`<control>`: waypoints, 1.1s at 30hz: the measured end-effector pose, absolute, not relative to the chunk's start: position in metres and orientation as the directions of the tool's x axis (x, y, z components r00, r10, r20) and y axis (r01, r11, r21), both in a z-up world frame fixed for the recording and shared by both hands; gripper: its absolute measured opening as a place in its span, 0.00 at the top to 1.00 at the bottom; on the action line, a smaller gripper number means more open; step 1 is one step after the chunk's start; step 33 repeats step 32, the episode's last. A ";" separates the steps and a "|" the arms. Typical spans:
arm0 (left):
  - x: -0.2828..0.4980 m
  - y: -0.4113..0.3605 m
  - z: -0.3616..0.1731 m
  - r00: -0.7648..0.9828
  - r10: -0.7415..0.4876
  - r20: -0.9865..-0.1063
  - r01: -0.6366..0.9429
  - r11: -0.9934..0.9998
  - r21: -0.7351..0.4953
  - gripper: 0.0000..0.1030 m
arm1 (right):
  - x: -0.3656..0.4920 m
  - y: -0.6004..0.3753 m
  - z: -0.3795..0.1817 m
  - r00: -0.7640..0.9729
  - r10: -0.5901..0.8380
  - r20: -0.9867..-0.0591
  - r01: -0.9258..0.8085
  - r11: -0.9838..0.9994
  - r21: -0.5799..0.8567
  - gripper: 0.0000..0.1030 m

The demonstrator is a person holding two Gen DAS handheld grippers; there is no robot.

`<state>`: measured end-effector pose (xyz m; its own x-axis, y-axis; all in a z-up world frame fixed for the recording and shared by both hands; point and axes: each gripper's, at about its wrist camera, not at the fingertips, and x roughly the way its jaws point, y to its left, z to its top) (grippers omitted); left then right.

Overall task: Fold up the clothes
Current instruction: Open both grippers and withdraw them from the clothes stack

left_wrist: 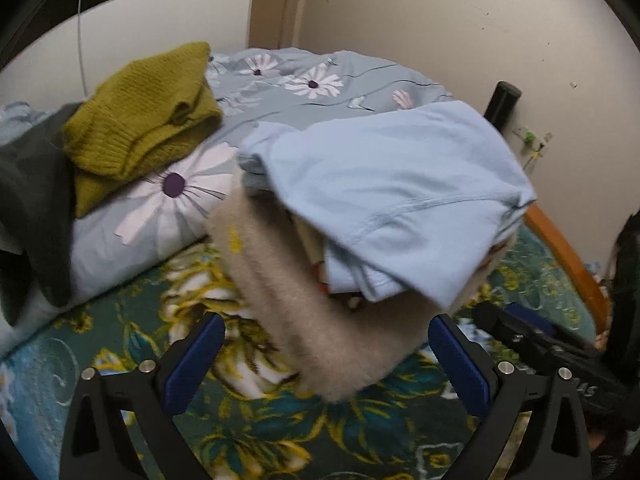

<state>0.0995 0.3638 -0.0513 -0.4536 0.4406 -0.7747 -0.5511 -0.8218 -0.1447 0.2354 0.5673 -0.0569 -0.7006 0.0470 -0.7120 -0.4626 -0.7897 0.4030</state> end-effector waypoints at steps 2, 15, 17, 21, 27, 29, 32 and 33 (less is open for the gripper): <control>0.099 0.362 -0.053 -0.470 0.422 -0.775 -0.544 -0.830 -0.123 0.00 | 0.234 0.565 -0.056 -0.698 0.056 -0.714 -0.460 -0.799 0.387 0.10; 0.105 0.357 -0.063 -0.512 0.401 -0.759 -0.546 -0.835 -0.073 0.00 | 0.238 0.550 -0.054 -0.698 0.096 -0.710 -0.444 -0.835 0.324 0.09; 0.103 0.356 -0.066 -0.511 0.398 -0.762 -0.538 -0.839 -0.078 0.00 | 0.237 0.549 -0.054 -0.694 0.108 -0.712 -0.448 -0.839 0.309 0.03; 0.101 0.353 -0.068 -0.517 0.403 -0.755 -0.531 -0.843 -0.086 0.00 | 0.234 0.544 -0.051 -0.701 0.123 -0.703 -0.439 -0.851 0.289 0.00; 0.101 0.352 -0.068 -0.538 0.405 -0.739 -0.532 -0.843 -0.075 0.00 | 0.226 0.538 -0.049 -0.698 0.145 -0.701 -0.435 -0.864 0.255 0.00; 0.100 0.351 -0.066 -0.550 0.413 -0.726 -0.531 -0.844 -0.078 0.00 | 0.226 0.538 -0.048 -0.699 0.150 -0.699 -0.438 -0.863 0.253 0.00; 0.099 0.351 -0.065 -0.547 0.418 -0.726 -0.536 -0.840 -0.080 0.00 | 0.226 0.538 -0.046 -0.700 0.157 -0.696 -0.441 -0.862 0.249 0.00; 0.099 0.351 -0.065 -0.547 0.418 -0.726 -0.536 -0.840 -0.080 0.00 | 0.226 0.538 -0.046 -0.700 0.157 -0.696 -0.441 -0.862 0.249 0.00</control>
